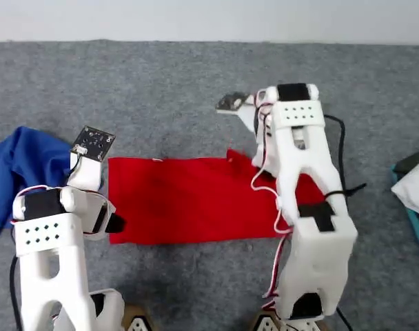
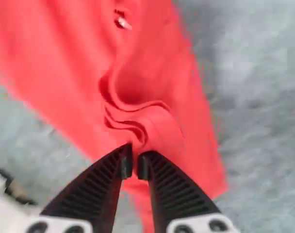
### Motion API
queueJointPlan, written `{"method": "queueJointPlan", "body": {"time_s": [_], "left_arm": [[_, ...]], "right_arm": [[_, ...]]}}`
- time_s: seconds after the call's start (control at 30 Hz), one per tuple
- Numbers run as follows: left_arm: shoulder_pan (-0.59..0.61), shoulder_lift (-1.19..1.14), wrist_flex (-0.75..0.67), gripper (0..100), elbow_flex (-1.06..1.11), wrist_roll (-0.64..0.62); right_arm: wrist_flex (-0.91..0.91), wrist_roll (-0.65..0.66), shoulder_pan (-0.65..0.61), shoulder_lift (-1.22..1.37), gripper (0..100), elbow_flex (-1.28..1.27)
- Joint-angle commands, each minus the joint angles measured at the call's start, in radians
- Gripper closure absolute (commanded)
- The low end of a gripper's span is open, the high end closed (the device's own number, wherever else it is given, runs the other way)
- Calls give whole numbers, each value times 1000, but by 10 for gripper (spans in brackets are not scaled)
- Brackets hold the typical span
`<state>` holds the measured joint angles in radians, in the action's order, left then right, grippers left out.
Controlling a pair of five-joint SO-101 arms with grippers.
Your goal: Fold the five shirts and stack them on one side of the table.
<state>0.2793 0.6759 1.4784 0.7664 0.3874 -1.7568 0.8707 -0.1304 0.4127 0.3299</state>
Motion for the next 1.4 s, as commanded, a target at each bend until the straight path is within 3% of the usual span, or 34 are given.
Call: {"method": "queueJointPlan", "body": {"time_s": [0.0,0.27,0.47,0.7,0.87,1.0,1.1,1.2,1.37], "left_arm": [[0,20,3,724,-2,-6],[0,20,-2,724,25,-6],[-2,20,-2,724,21,-6],[-2,-8,3,724,-30,-6],[0,-242,43,724,-289,-6],[-48,-626,267,722,-618,-12],[-49,-881,287,723,-759,-18],[-43,-941,287,721,-774,-17],[-126,-918,287,702,-757,-15]], "right_arm": [[-38,23,1,-145,989,-123],[21,58,-2,-223,981,-364],[10,-49,2,-248,818,-351],[-39,-58,1,-378,805,-331],[-41,-60,5,-575,805,-359],[-41,-61,47,-746,805,-402],[-36,-58,119,-840,805,-468],[-28,-52,203,-900,805,-546],[42,75,332,-951,805,-683]]}}
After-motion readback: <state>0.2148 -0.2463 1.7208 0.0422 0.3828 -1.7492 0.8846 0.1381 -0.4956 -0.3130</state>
